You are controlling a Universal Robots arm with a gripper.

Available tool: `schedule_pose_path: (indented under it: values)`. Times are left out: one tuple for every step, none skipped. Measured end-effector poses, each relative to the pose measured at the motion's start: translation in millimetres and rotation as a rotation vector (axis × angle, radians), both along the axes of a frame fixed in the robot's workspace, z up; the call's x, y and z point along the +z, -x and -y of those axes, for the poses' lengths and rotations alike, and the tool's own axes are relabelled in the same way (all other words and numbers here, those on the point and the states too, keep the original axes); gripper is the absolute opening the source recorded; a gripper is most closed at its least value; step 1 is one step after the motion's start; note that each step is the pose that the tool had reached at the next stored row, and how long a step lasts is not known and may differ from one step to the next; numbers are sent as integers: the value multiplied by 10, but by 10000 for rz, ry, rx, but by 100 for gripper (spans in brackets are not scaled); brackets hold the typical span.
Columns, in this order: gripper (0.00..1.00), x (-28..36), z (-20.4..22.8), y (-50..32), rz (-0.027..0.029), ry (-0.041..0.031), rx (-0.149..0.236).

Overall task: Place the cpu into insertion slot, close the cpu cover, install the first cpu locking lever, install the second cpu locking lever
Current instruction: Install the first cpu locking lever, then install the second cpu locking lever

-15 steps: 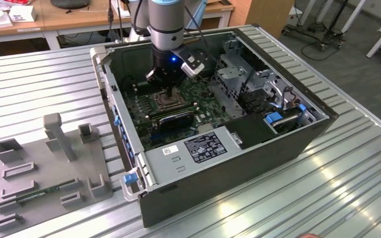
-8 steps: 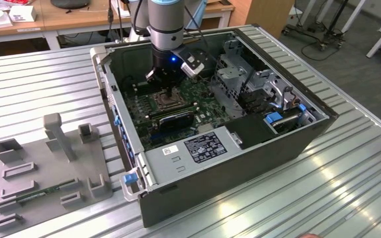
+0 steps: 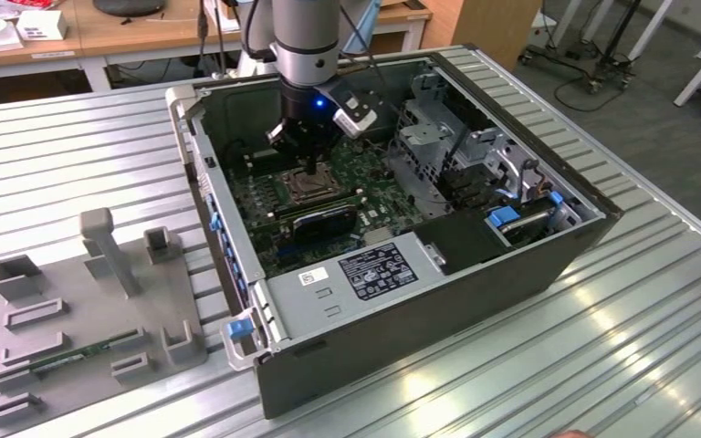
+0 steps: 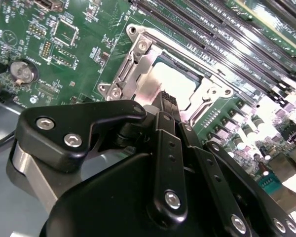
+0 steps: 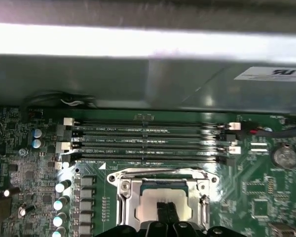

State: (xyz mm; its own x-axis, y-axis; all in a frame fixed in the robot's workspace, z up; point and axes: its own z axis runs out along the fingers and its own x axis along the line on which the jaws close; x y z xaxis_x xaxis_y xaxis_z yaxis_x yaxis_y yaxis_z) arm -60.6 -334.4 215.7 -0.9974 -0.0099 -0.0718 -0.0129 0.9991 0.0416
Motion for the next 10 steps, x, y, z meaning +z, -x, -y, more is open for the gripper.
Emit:
schedule_pose_path:
  values:
    - [11, 15, 0, 0, -1, 1, 0]
    - [11, 24, 0, 0, -1, 1, 0]
    - [11, 24, 0, 0, 0, -2, 0]
    - [11, 24, 0, 0, 1, -3, 0]
    - [11, 54, 0, 0, 0, 0, 0]
    - [11, 82, 1, 0, 0, 0, -1]
    - [11, 83, 1, 0, 0, 0, 0]
    - [11, 83, 1, 0, 0, 0, 0]
    - [11, 84, 1, 0, 0, 0, 0]
    - [11, 84, 1, 0, 0, -1, 0]
